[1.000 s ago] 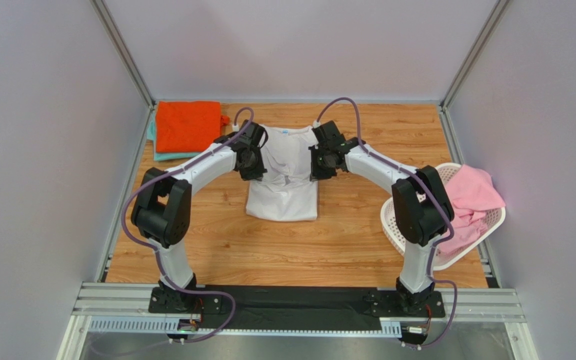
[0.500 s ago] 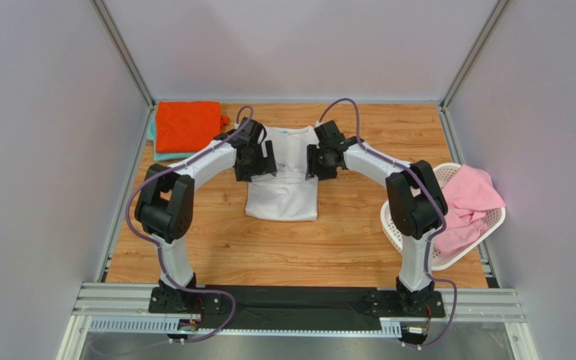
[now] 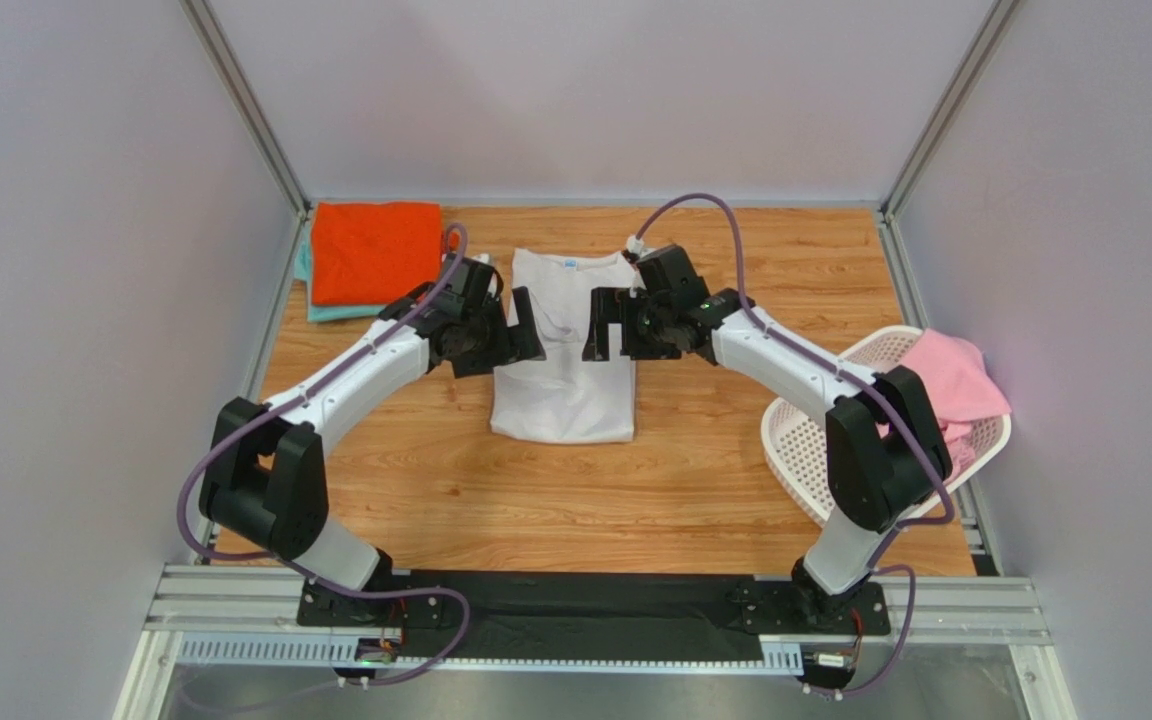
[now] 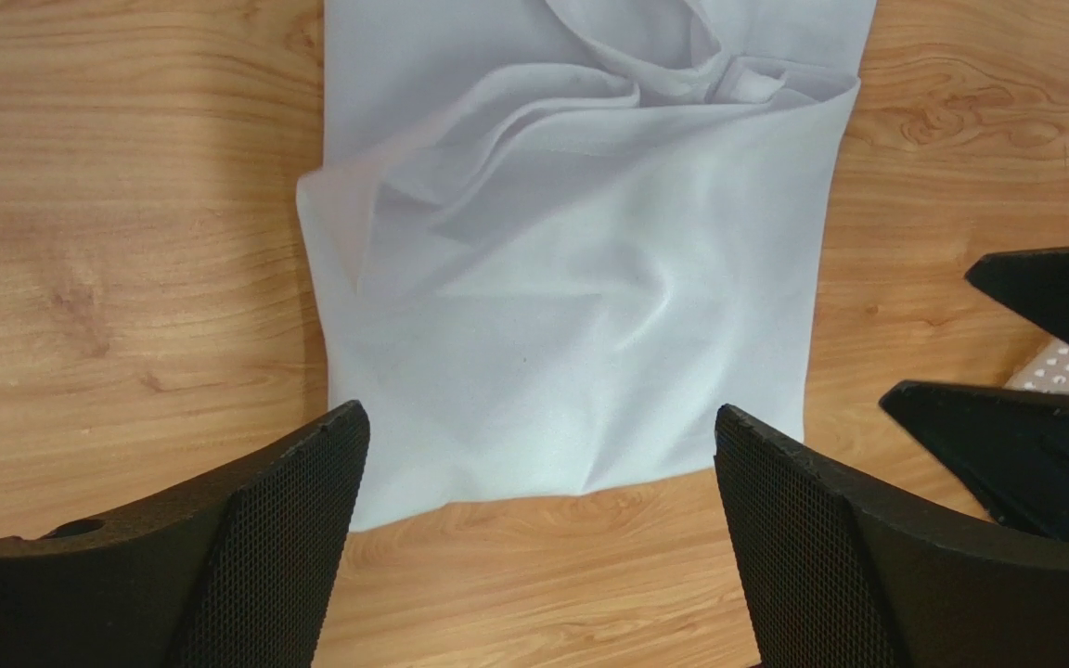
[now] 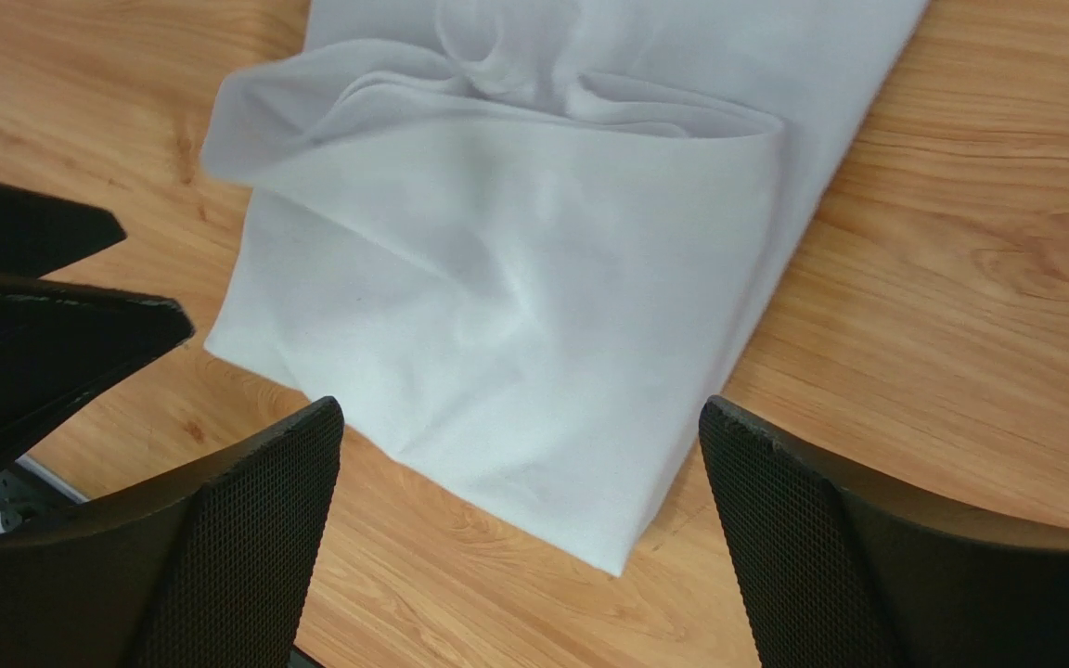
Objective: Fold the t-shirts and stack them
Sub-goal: Fold the tshirt
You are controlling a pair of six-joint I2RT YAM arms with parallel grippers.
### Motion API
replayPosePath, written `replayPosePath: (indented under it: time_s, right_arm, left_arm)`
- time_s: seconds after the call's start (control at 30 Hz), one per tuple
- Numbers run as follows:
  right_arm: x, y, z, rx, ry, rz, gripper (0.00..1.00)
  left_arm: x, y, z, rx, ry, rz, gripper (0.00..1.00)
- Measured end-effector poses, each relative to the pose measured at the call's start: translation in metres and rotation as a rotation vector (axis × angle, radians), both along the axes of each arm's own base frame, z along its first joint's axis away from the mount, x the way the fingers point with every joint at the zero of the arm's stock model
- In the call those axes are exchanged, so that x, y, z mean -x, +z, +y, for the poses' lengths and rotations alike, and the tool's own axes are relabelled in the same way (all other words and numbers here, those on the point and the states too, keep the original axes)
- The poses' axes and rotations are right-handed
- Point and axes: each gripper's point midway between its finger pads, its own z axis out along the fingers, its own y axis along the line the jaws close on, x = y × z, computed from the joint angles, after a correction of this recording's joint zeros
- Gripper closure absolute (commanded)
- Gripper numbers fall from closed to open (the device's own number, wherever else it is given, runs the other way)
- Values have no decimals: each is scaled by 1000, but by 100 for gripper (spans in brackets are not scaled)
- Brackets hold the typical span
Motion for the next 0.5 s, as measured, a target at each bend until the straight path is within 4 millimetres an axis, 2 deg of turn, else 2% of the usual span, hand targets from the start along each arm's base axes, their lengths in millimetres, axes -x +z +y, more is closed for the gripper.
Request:
replayPosePath:
  time_s: [0.1, 0.23, 0.37, 0.5]
  right_arm:
    - [17, -5, 15, -8, 50, 10, 0]
    - [33, -7, 31, -22, 97, 30, 0]
    - [35, -5, 41, -55, 123, 27, 0]
    - [32, -21, 51, -68, 144, 68, 0]
  left_arm:
    - [2, -3, 1, 2, -1, -7, 0]
    - [-6, -6, -1, -5, -4, -13, 0]
    - [-13, -10, -4, -7, -2, -12, 0]
    - [-5, -15, 2, -14, 23, -11, 0]
